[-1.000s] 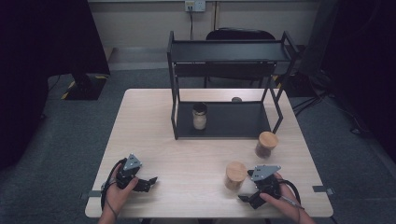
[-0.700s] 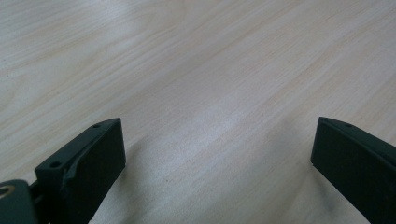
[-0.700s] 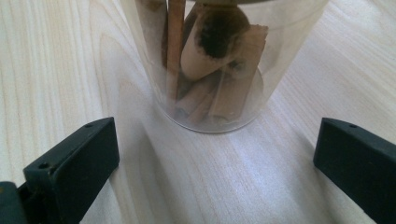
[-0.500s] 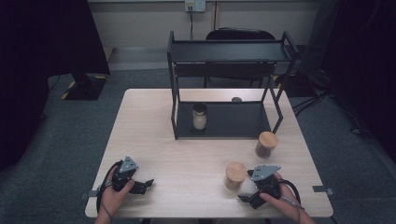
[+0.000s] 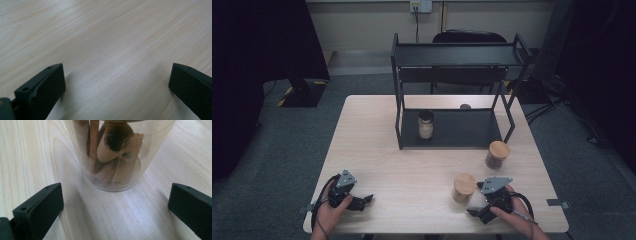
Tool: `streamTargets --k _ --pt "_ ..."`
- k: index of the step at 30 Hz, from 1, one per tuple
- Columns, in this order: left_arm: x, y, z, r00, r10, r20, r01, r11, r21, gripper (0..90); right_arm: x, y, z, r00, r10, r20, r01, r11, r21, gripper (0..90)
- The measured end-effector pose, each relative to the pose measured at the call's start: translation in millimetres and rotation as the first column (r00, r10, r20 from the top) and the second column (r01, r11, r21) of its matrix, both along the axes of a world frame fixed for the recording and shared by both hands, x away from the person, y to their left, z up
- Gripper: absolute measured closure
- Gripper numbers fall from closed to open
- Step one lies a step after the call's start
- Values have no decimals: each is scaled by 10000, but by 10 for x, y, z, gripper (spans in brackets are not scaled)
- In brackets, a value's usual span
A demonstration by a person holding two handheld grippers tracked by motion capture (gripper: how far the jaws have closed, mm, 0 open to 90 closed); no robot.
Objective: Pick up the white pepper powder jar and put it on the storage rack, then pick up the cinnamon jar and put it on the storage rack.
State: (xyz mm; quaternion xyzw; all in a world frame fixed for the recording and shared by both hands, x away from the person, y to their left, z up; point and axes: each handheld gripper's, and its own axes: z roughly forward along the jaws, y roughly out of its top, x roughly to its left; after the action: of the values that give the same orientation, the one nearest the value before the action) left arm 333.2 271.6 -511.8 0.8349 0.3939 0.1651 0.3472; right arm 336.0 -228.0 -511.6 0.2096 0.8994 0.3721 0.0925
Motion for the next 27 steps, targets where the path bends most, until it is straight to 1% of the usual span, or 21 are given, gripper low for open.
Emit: streamTargets --k 2,27 --pt "-10 10 -8 10000 16 51 -16 10000 -83 1 0 0 0 10000 -1 -1 1 10000 -1 0" --pt "-25 20 -9 10000 47 49 -46 9999 -89 1 -3 6 2 10000 -75 -18 75 10000 -16 0"
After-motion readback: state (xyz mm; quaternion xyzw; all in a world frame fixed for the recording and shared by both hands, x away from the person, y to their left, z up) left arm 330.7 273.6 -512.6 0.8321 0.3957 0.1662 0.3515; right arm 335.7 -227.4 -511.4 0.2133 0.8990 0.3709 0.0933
